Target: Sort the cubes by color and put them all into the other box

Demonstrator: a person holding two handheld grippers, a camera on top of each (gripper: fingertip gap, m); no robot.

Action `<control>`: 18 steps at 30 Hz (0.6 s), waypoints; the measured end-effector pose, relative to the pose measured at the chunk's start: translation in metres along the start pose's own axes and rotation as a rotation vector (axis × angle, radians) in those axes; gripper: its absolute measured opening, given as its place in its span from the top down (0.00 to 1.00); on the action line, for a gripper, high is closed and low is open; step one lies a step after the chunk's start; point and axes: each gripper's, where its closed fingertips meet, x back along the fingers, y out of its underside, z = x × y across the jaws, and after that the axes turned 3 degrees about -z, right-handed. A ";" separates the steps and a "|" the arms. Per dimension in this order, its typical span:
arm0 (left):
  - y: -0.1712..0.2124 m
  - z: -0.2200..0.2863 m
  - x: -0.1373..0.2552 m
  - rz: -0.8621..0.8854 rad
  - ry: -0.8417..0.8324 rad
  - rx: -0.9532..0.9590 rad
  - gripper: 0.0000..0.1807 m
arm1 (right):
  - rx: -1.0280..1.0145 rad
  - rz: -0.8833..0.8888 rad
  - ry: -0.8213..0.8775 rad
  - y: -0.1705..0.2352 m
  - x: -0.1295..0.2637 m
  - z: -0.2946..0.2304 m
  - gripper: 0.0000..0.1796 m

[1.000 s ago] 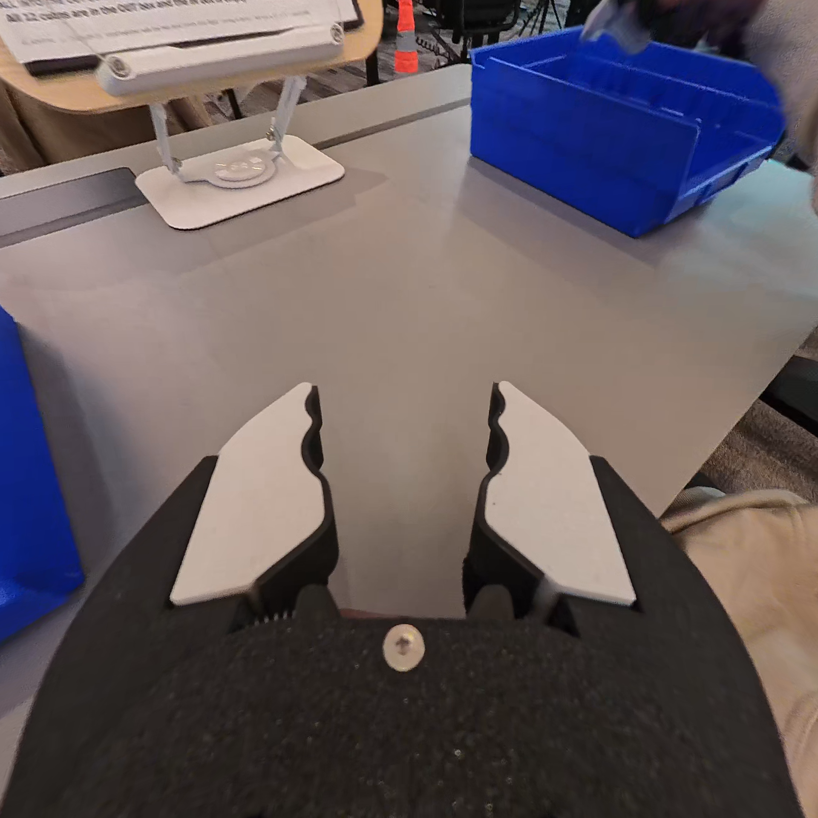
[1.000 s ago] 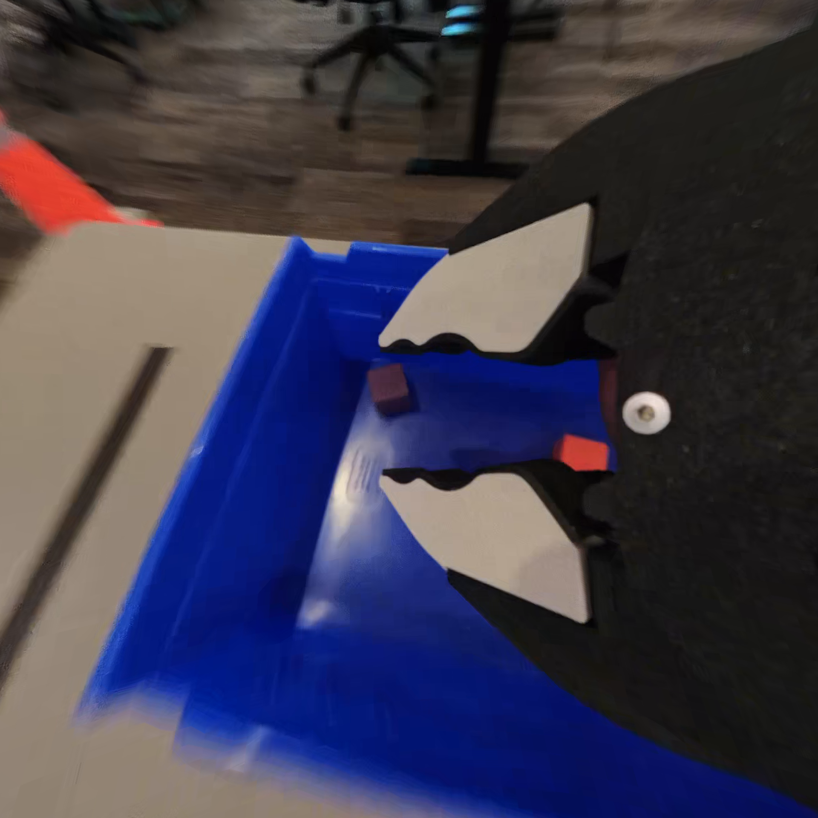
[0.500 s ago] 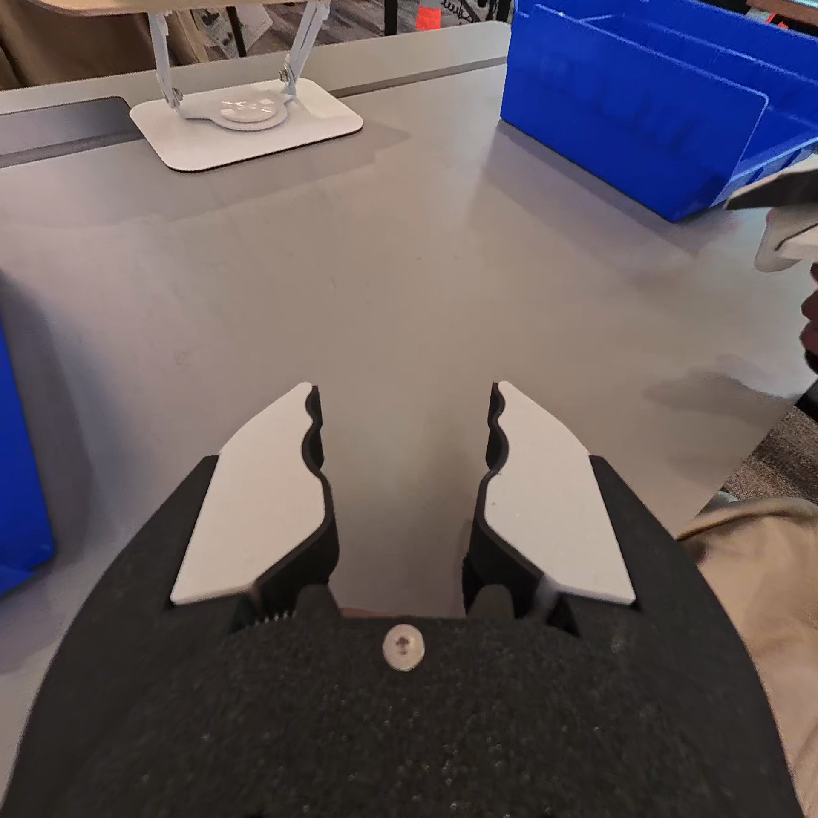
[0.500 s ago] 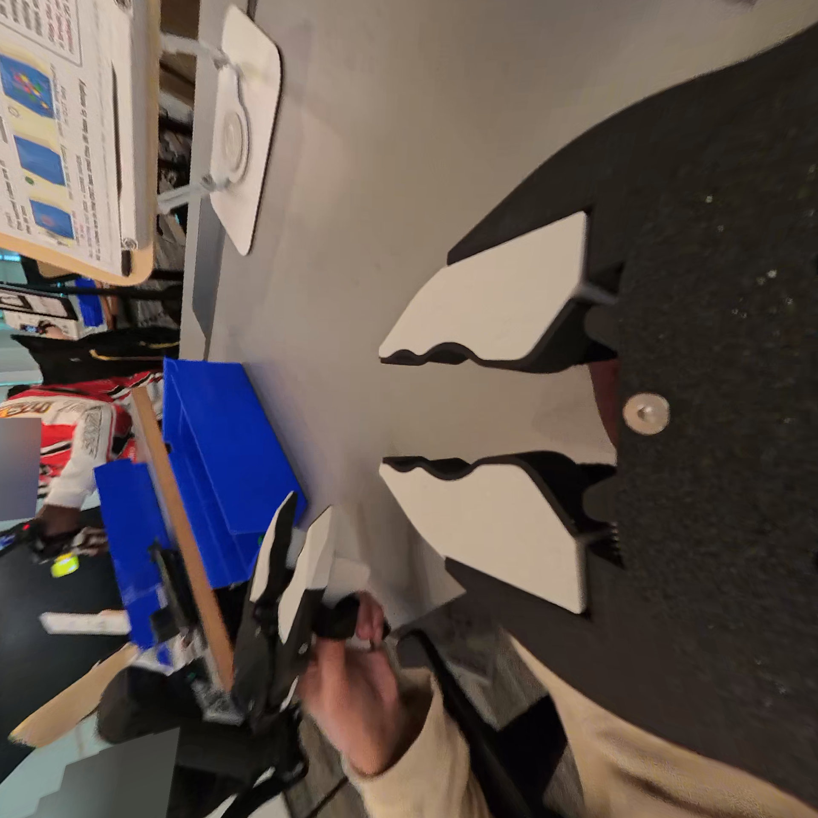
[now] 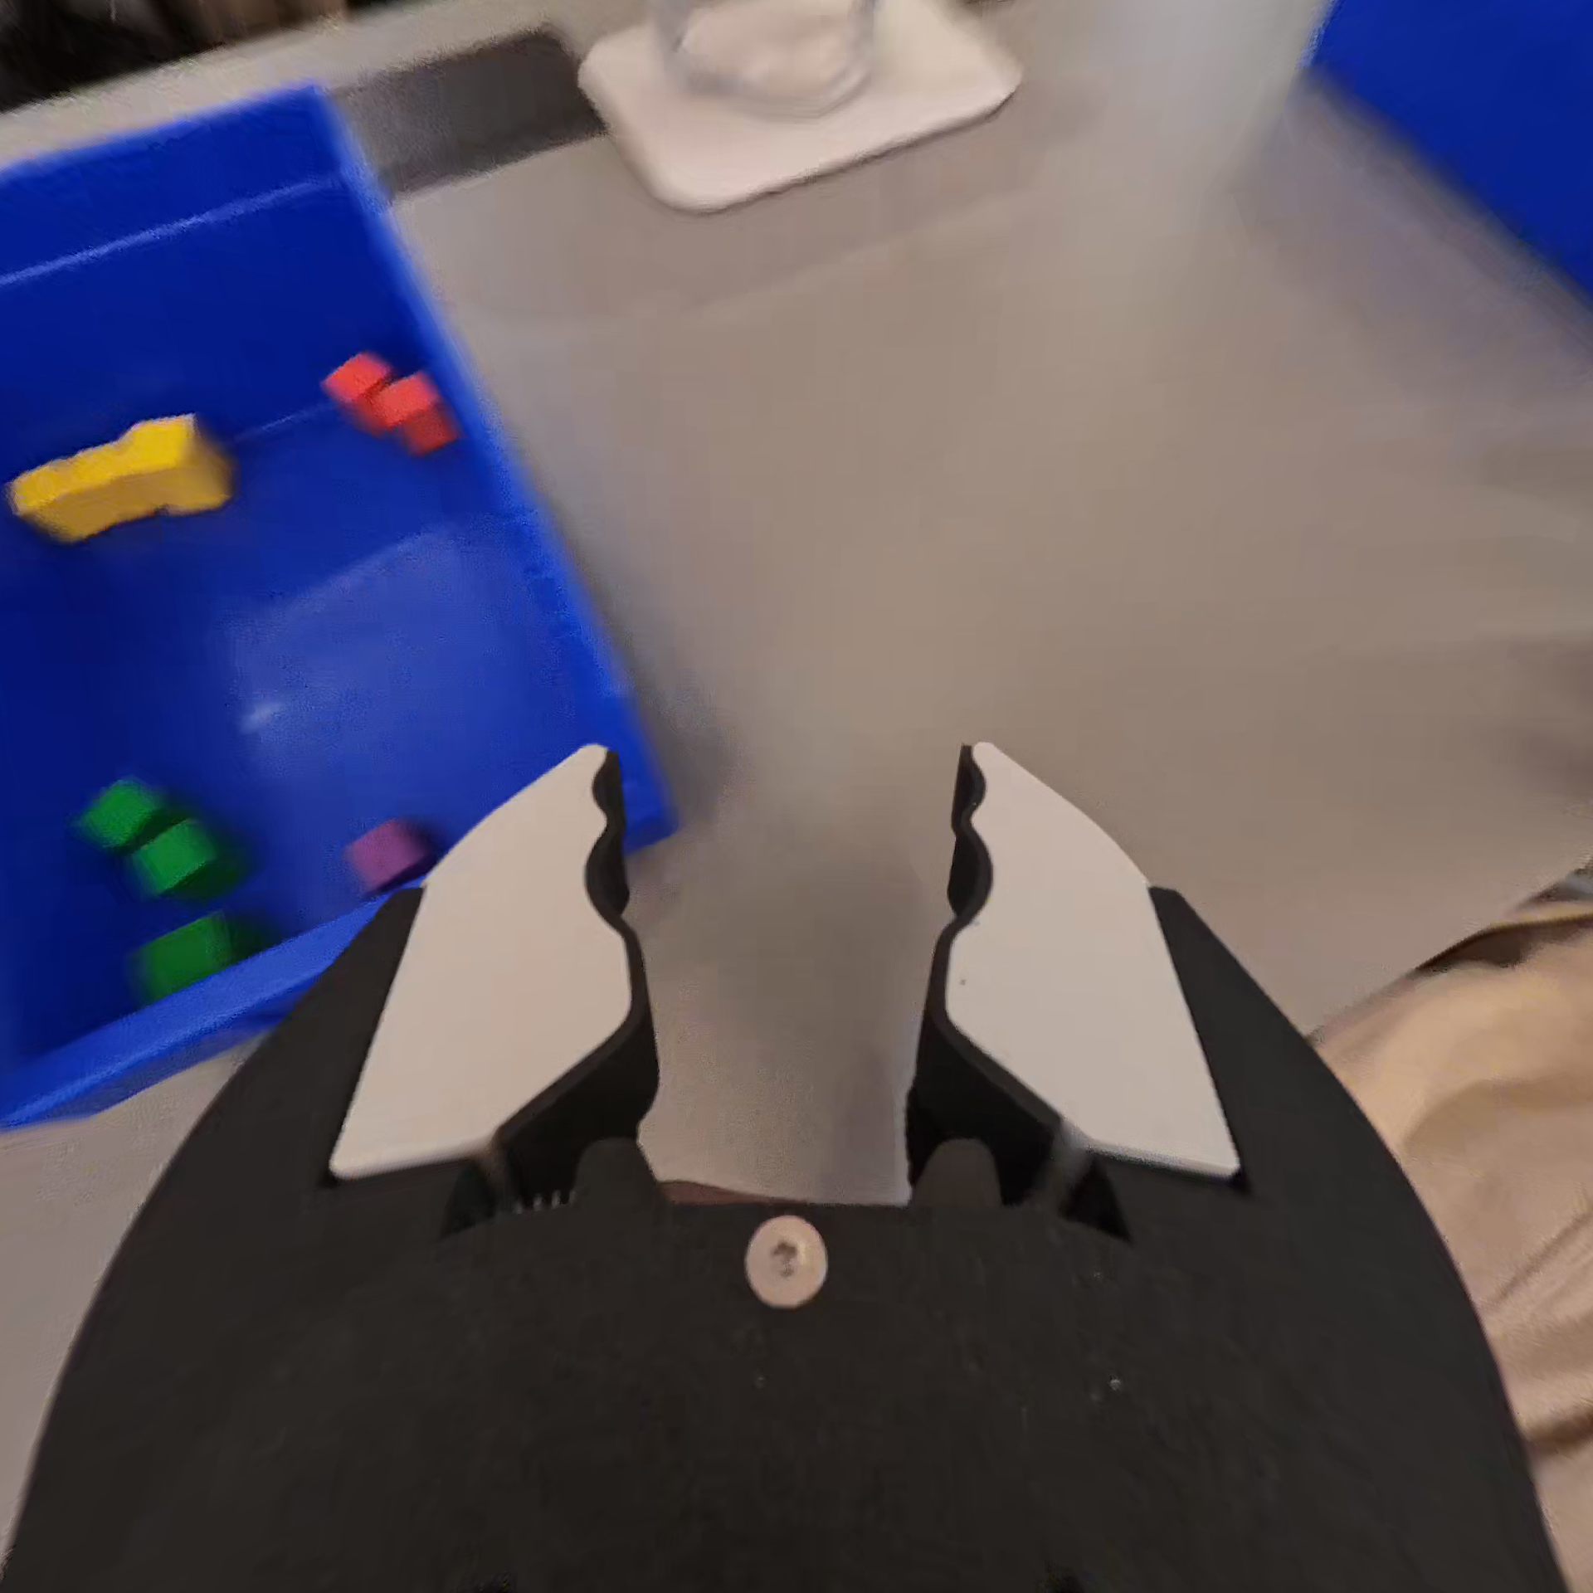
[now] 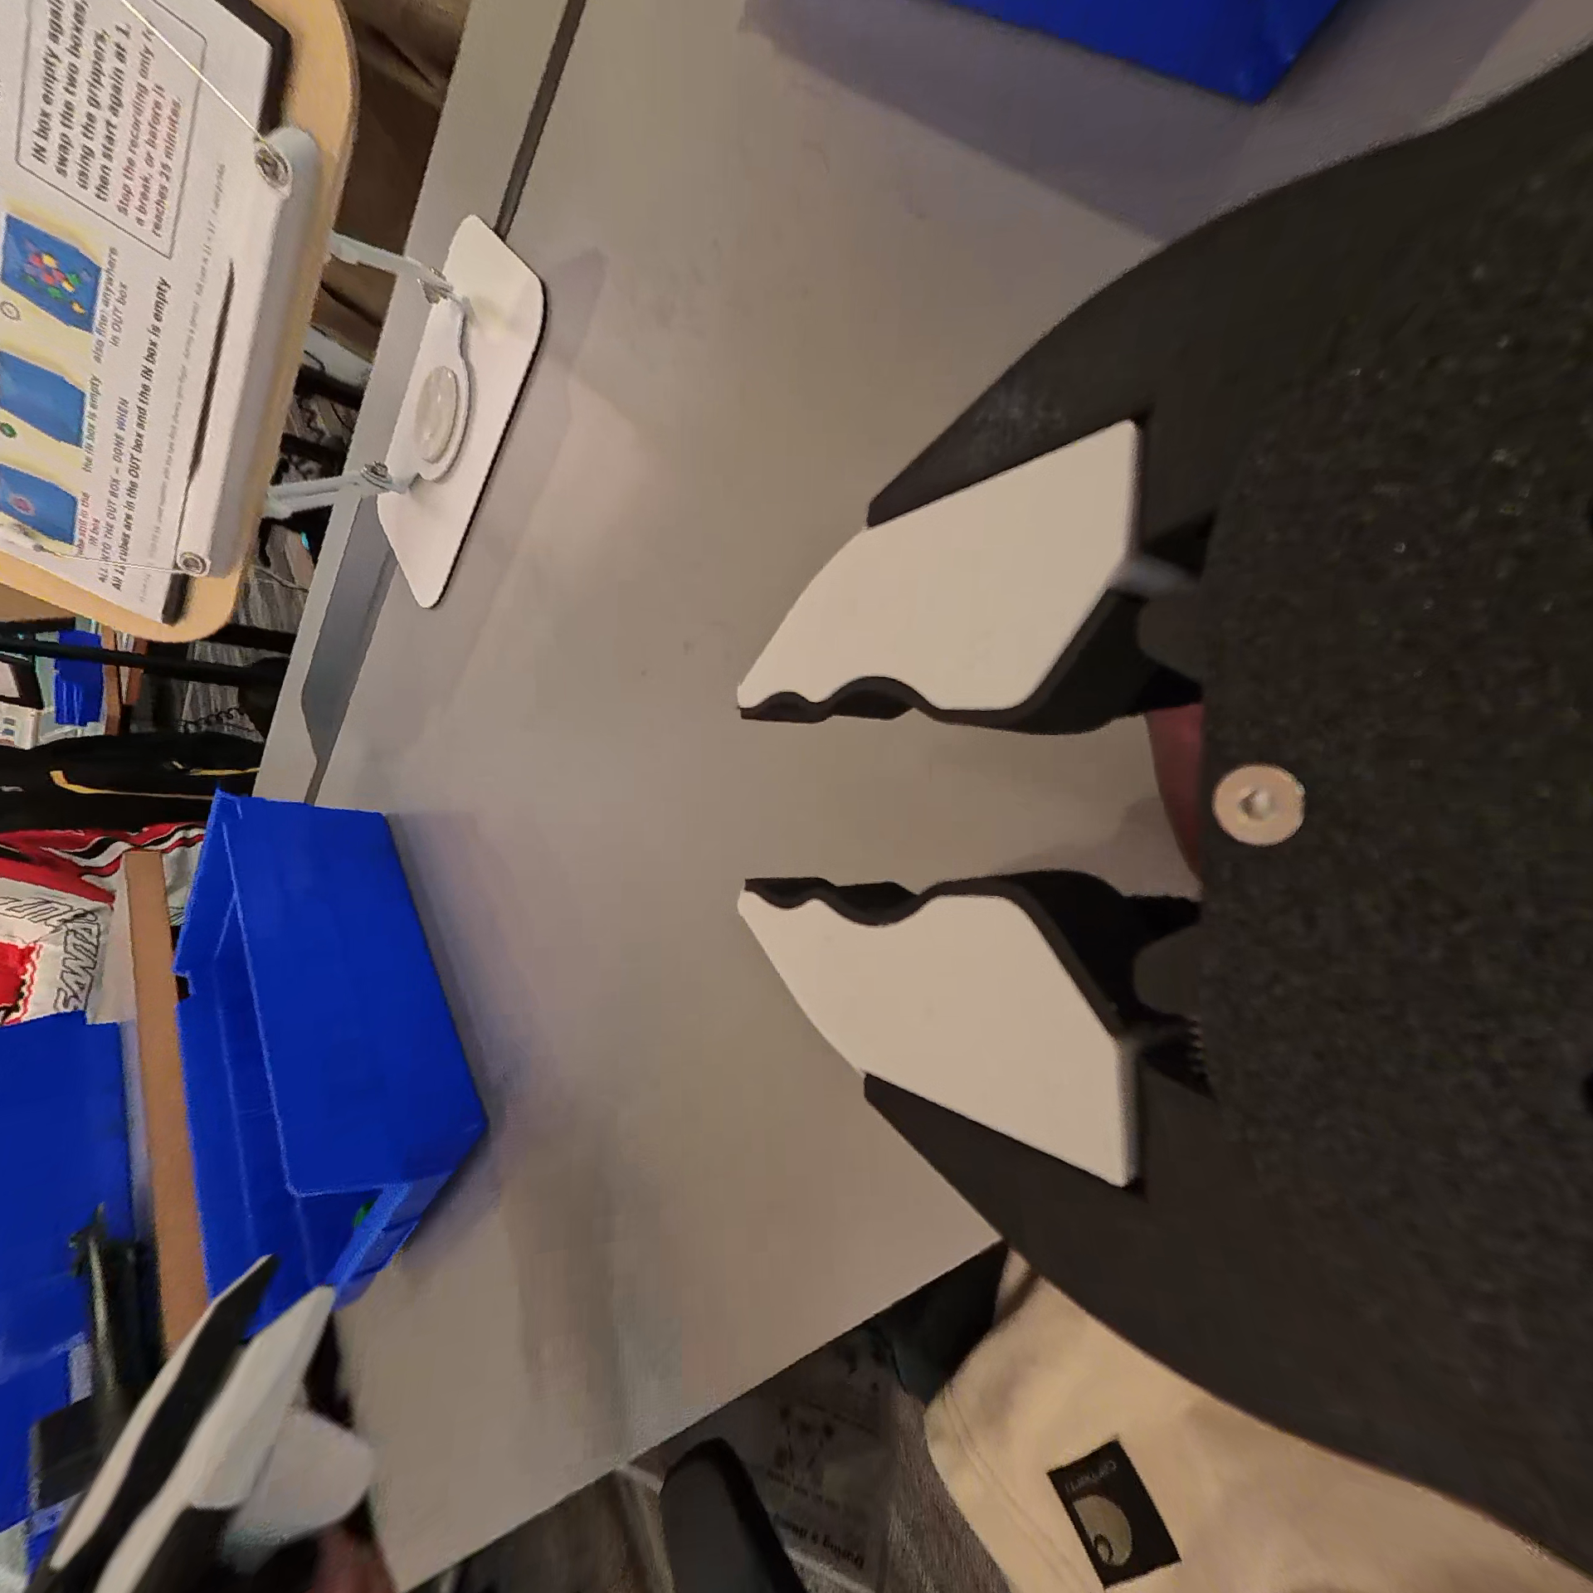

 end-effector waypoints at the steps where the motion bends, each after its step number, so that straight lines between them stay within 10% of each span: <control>1: 0.002 -0.024 0.004 -0.076 -0.029 0.007 0.59 | -0.025 0.002 -0.016 0.000 0.000 0.001 0.81; 18: -0.048 -0.263 -0.174 -0.418 -0.324 0.250 0.62 | -0.095 -0.030 -0.075 0.008 0.000 0.005 0.84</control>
